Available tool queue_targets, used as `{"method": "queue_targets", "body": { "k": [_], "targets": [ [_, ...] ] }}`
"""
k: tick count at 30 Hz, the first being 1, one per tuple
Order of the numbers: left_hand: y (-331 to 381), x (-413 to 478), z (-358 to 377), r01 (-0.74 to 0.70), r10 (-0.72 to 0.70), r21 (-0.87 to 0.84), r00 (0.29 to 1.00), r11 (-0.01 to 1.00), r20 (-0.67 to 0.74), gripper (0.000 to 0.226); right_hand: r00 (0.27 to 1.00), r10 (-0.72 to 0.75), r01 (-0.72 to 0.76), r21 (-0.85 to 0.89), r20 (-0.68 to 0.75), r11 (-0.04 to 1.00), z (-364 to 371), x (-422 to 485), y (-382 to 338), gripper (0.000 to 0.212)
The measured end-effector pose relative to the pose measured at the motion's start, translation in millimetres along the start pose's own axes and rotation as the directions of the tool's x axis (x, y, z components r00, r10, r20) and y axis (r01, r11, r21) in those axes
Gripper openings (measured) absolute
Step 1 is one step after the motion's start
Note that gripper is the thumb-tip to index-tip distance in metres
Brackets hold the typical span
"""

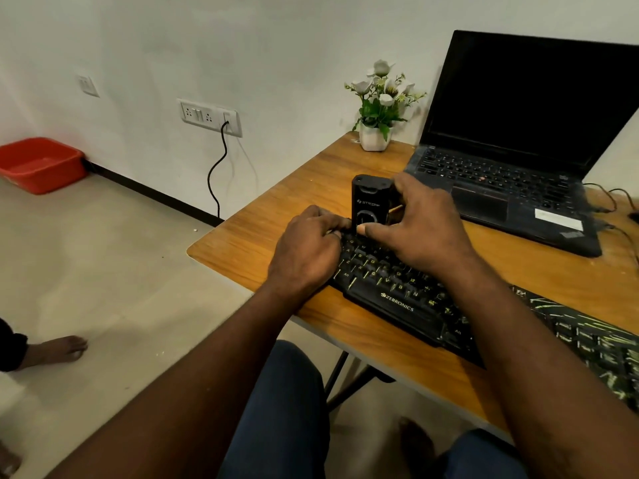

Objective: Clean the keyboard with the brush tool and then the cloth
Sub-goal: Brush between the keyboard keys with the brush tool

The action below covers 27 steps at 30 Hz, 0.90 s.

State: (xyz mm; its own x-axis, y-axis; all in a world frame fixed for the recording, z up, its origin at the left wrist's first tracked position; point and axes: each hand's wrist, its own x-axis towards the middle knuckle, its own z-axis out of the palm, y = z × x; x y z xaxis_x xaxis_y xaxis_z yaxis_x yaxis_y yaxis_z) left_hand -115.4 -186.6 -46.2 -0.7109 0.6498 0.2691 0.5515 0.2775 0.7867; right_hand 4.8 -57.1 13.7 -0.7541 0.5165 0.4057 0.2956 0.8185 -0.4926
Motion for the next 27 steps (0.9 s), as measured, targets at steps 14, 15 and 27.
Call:
{"method": "queue_targets", "body": {
  "k": [14, 15, 27],
  "targets": [
    [-5, 2, 1, -0.044, 0.045, 0.040, 0.999, 0.998, -0.020, 0.035, 0.977, 0.133, -0.123, -0.071, 0.165, 0.990, -46, -16, 11, 0.053],
    [-5, 1, 1, -0.052, 0.053, 0.056, 0.999, 0.997, -0.013, 0.036, 0.982, 0.118, -0.110, -0.065, 0.144, 0.992, -37, -16, 6, 0.053],
    [3, -4, -2, -0.067, 0.065, 0.167, 0.998, 0.984, 0.012, 0.051, 0.979, 0.164, -0.151, -0.110, 0.120, 0.982, -48, -13, 17, 0.056]
  ]
}}
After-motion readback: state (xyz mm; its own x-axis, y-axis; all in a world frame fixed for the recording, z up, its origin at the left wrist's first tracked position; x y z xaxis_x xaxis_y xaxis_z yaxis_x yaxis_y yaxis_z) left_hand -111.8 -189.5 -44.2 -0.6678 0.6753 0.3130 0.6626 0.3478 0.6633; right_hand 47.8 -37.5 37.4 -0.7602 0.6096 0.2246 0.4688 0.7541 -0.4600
